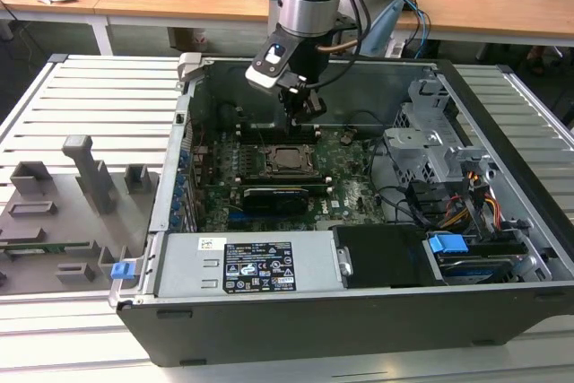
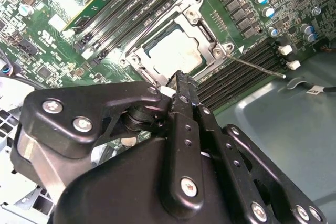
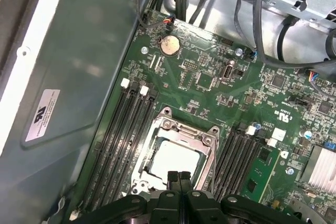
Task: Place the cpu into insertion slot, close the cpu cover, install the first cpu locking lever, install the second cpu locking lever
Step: 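Install the first cpu locking lever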
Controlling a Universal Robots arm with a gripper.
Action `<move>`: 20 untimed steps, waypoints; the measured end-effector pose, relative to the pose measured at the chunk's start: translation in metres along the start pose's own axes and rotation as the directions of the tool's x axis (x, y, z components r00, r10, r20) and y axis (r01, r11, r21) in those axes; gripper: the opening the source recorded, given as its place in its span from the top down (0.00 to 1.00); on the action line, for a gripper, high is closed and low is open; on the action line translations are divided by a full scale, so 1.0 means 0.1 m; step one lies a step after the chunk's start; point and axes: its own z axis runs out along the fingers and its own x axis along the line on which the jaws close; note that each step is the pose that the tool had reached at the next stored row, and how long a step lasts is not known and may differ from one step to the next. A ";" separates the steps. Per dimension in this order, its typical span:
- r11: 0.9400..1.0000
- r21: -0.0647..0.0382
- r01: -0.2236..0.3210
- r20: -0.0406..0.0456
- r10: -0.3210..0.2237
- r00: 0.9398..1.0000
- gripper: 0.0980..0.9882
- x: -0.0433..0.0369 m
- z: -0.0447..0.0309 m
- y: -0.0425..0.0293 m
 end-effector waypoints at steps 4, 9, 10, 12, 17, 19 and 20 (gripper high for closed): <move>1.000 0.000 0.016 0.000 -0.016 1.000 0.99 0.000 0.000 0.000; 1.000 0.000 0.030 0.000 -0.030 1.000 0.99 0.000 0.000 0.000; 0.999 0.000 0.033 0.000 -0.033 0.999 0.99 0.000 0.000 0.000; 0.999 0.000 0.039 0.000 -0.039 0.999 0.99 0.000 0.000 0.000; 0.999 0.000 0.053 0.000 -0.053 0.999 0.99 0.000 0.000 0.000; 0.998 0.000 0.058 0.000 -0.058 0.998 0.99 0.000 0.000 0.000; 0.998 0.000 0.060 0.000 -0.060 0.998 0.99 0.000 0.000 0.000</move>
